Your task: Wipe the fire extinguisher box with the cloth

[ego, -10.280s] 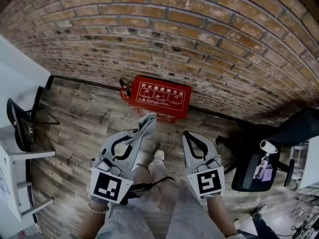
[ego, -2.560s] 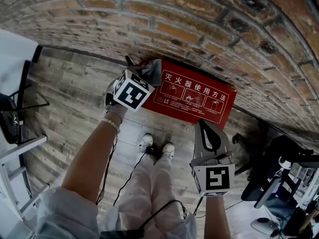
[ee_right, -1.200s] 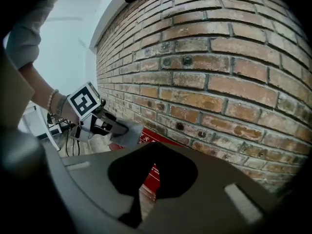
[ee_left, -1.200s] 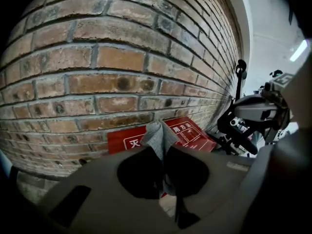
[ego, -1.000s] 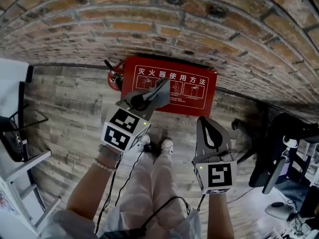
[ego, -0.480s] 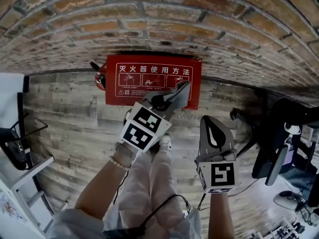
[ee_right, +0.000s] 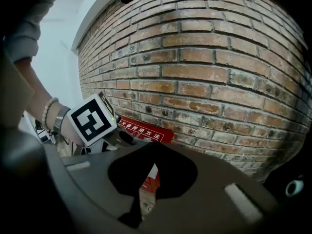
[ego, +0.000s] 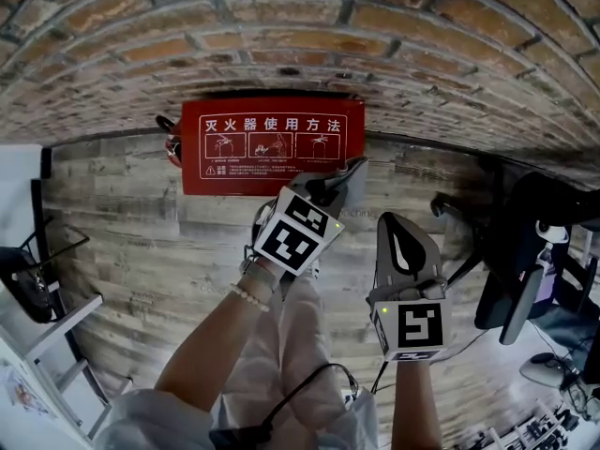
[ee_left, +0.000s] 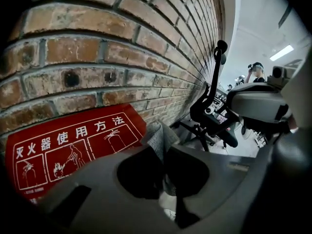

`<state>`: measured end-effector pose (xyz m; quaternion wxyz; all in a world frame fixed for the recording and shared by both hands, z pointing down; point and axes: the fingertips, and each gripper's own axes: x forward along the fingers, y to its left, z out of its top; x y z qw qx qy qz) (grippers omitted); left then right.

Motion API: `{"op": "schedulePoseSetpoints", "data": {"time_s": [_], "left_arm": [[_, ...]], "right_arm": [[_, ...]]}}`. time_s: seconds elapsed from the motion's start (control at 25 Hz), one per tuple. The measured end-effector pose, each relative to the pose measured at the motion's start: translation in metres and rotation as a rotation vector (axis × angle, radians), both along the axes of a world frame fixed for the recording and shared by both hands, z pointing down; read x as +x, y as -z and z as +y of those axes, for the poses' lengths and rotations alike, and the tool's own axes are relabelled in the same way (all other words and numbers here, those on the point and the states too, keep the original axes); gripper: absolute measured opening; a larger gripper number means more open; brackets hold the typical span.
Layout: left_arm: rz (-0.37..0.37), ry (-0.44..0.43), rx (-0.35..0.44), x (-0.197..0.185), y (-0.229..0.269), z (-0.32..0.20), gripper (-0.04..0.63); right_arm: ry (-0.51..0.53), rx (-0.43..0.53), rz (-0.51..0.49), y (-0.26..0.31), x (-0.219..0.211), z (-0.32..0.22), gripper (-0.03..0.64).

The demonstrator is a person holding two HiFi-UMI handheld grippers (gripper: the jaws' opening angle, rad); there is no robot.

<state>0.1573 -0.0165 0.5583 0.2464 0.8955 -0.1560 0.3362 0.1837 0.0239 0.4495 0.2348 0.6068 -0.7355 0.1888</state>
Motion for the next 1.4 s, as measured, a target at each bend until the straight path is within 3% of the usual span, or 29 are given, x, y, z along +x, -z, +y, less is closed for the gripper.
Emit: {"op": "schedulePoseSetpoints", "data": {"time_s": [0.48, 1.4], "left_arm": [[-0.091, -0.004, -0.002, 0.003, -0.024, 0.000, 0.014], [-0.105, 0.027, 0.011, -0.017, -0.027, -0.012, 0.015]], "right_arm": [[0.011, -0.001, -0.007, -0.004, 0.006, -0.002, 0.009], [0.042, -0.006, 0.001, -0.006, -0.008, -0.013, 0.008]]}}
